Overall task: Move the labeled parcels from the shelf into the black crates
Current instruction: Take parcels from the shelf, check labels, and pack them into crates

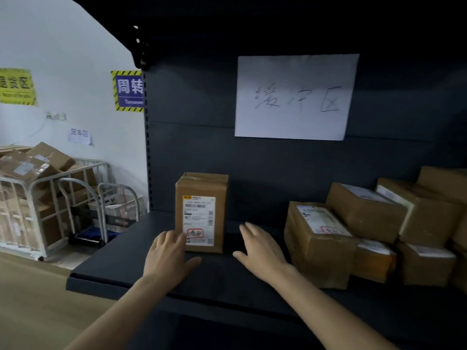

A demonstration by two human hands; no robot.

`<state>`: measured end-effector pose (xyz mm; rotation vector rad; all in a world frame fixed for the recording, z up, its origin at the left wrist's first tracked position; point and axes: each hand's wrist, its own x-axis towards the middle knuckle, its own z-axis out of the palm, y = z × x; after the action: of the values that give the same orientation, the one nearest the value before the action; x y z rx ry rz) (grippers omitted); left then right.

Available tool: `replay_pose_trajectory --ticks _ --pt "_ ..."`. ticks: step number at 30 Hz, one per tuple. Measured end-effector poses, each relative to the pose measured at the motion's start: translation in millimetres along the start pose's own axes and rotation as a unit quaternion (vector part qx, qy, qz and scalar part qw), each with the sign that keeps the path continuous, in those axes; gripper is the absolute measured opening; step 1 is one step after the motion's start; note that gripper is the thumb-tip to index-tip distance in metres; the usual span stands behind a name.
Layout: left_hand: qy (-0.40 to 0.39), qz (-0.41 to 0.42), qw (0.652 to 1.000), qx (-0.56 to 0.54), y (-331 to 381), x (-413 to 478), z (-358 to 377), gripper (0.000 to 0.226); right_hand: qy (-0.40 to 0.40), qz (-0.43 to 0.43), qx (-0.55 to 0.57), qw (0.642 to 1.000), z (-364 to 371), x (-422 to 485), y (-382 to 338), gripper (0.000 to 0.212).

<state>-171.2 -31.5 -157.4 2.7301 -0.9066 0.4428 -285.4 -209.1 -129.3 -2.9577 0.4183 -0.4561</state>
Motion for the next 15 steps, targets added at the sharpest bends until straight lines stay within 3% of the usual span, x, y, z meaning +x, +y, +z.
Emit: replay_pose_trajectory --ticks 5,15 --pt "0.012 0.041 0.999 -0.012 42 1 -4 0.069 0.069 -0.012 -0.011 0.997 -35 -25 27 0.064" --pt "-0.010 0.132 0.989 -0.071 137 10 4 0.067 0.189 0.102 -0.015 0.977 -92 -89 115 0.055"
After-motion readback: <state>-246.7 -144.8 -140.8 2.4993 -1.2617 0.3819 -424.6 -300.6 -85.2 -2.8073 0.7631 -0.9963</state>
